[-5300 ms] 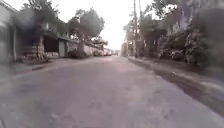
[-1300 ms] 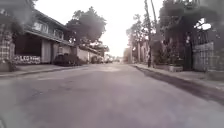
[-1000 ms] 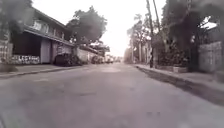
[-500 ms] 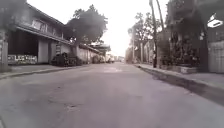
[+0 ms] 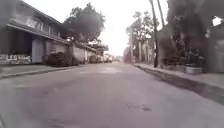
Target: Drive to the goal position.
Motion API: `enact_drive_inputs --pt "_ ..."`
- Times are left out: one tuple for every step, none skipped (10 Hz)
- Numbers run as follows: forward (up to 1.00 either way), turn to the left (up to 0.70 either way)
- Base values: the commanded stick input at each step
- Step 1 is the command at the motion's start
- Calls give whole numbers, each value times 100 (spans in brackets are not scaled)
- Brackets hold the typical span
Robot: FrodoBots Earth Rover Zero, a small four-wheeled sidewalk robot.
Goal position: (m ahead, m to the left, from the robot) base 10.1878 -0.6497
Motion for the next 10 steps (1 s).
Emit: enact_drive_inputs --pt "100 0" --pt "100 0" --pt "100 0" --pt "100 0" --pt "100 0" --pt "100 0" --pt "100 0" --pt "100 0" --pt "100 0" --pt "100 0"
